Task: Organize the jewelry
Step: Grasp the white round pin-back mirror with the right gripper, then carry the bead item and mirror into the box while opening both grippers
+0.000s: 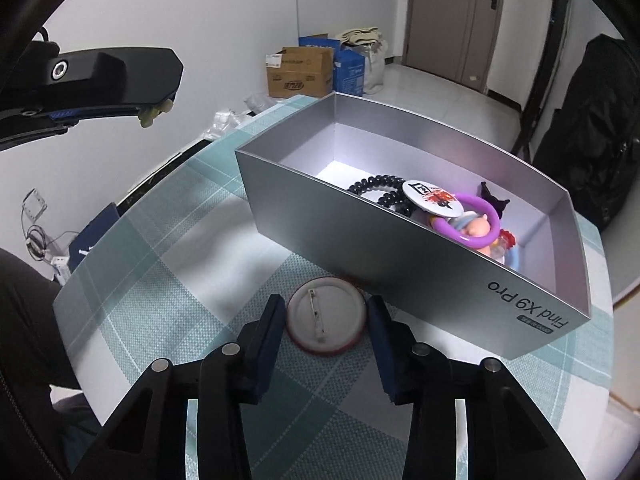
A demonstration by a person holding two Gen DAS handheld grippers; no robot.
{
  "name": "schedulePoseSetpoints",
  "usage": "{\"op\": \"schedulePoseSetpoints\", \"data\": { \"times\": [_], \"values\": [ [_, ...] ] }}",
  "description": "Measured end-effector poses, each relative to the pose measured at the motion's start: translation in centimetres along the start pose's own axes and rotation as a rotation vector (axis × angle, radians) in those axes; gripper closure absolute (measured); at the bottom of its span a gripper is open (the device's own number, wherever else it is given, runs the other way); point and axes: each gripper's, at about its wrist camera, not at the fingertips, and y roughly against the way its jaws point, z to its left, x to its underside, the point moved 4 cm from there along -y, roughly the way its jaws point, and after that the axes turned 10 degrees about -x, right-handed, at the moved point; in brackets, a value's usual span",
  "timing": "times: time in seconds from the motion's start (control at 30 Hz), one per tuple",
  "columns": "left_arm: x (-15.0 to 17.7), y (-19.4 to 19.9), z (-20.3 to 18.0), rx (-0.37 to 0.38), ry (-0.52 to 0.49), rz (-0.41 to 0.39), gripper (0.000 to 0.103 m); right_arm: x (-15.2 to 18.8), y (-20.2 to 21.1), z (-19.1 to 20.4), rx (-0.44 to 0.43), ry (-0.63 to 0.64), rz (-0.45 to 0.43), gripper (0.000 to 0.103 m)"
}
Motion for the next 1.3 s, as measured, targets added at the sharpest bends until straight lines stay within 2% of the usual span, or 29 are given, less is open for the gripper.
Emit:
{"op": "schedulePoseSetpoints", "data": {
  "times": [0.1, 0.13, 0.17, 0.5, 0.73, 0.97, 1.3],
  "values": [
    [0.0, 0.1, -0.1, 0.004, 0.001, -0.002, 0.094, 0.2, 0.3, -0.2, -0.017, -0.018, -0.002, 0.063],
    [0.0, 0.1, -0.1, 0.002, 0.000, -0.003, 0.094, 0.3, 0.4, -0.2, -0.021, -0.023, -0.004, 0.066],
    [-0.1, 0.1, -0.1, 0.001, -0.001, -0.003, 0.094, 0.4, 0.6, -0.2, -0.026, -0.027, -0.009, 0.077],
    [-0.4, -0.5, -0.4, -0.002, 0.009, -0.003, 0.094, 0.8, 1.1, -1.3, -0.096, -0.053, -0.009, 0.078],
    [-0.7, -0.7, -0.3, -0.007, 0.024, -0.007, 0.094, 0.3, 2.7, -1.1, -0.139, -0.055, -0.057, 0.078],
    [-1.1, -0.9, -0.6, -0.014, 0.033, -0.018, 0.094, -0.5, 5.3, -2.0, -0.191, -0.095, -0.136, 0.078],
    [-2.8, -3.1, -2.1, 0.009, 0.030, -0.009, 0.094, -3.2, 8.8, -5.0, -0.206, -0.167, -0.250, 0.078]
  ]
}}
